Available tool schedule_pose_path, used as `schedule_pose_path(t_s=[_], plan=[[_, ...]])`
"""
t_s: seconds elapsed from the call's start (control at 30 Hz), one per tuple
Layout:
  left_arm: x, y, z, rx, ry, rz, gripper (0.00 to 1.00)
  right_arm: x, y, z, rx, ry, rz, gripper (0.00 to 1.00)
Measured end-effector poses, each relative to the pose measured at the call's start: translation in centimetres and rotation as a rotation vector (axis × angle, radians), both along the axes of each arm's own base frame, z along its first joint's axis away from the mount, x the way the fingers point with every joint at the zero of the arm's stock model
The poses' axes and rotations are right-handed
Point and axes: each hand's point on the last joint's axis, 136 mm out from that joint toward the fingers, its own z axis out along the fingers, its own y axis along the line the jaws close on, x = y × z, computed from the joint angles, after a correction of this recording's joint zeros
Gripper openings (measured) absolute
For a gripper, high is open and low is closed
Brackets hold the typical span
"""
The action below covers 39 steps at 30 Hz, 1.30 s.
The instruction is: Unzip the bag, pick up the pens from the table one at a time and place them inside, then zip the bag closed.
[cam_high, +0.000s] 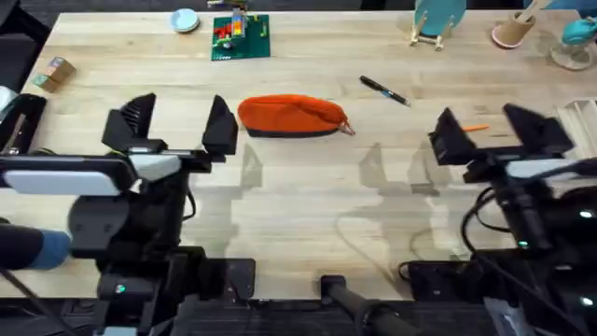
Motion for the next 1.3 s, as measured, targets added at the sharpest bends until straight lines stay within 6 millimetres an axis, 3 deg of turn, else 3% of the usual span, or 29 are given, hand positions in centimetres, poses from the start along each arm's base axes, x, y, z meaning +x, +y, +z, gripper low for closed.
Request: schedule_pose_path(t_s=[0.1, 0.23, 0.67, 0.87, 1.03, 1.13, 1.3], plan=[[-0.1, 0.1, 2.2, 0.007, -0.014, 0.004, 0.990, -0.4, 0.0, 2.8, 0.000, -0.041, -0.003, 0.995], [0.3, -0.1, 5.2, 0.013, 0.004, -0.003, 0.991, -0.6, -0.1, 4.9, 0.000, -0.023, -0.003, 0.996], [4.4, -2.6, 9.3, 0.076, 0.249, -0.154, 0.991, 1.8, 0.0, 8.9, -0.001, 0.216, 0.000, 0.996], [6.3, -4.6, 9.1, 0.140, 0.301, -0.285, 0.991, 3.4, 0.2, 10.4, 0.001, 0.323, 0.008, 0.996], [7.7, -6.6, 7.1, 0.237, 0.380, -0.441, 0.991, 5.4, 1.2, 11.7, 0.018, 0.409, 0.068, 0.996], [8.1, -6.2, 5.9, 0.242, 0.422, -0.490, 0.991, 6.2, 1.7, 12.0, 0.025, 0.426, 0.092, 0.996], [8.8, -3.9, 4.9, 0.186, 0.440, -0.557, 0.990, 6.8, 2.0, 11.5, 0.033, 0.457, 0.112, 0.995]])
